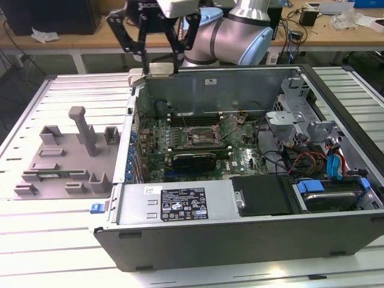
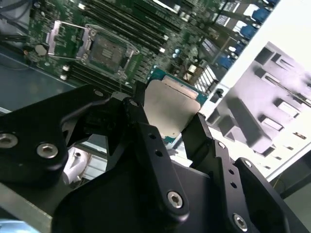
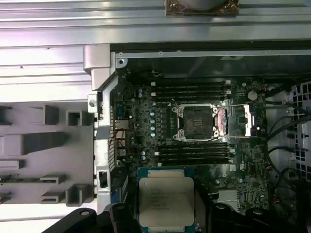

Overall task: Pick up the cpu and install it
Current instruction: 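Pick up the cpu and move it towards the insertion slot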

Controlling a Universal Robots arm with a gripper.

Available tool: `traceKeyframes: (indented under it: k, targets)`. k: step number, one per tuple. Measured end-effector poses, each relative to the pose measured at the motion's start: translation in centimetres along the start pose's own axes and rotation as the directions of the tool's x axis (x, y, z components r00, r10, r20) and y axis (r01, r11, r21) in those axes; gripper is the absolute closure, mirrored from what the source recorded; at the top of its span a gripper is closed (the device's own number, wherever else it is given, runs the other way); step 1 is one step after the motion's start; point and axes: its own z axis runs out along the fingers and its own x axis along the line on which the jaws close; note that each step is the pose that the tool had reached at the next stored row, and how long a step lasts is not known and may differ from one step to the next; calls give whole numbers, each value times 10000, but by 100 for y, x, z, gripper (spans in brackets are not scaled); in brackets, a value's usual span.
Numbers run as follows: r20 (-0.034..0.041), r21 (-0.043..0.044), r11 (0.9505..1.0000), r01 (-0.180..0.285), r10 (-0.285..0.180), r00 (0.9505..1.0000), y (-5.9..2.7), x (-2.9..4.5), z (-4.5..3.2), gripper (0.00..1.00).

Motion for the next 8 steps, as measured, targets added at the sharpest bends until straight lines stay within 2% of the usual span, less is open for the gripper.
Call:
traceKeyframes:
  k: [1, 2, 5, 8]
  targets:
    - [-1, 0, 10000, -1, 1, 10000, 0, -31, 1, 45]
    - [-1, 2, 10000, 2, -2, 10000, 2, -92, 2, 45]
    - [0, 0, 10000, 0, 0, 10000, 3, -102, 3, 45]
    - [-3, 0, 10000, 0, 0, 10000, 4, -152, 32, 45]
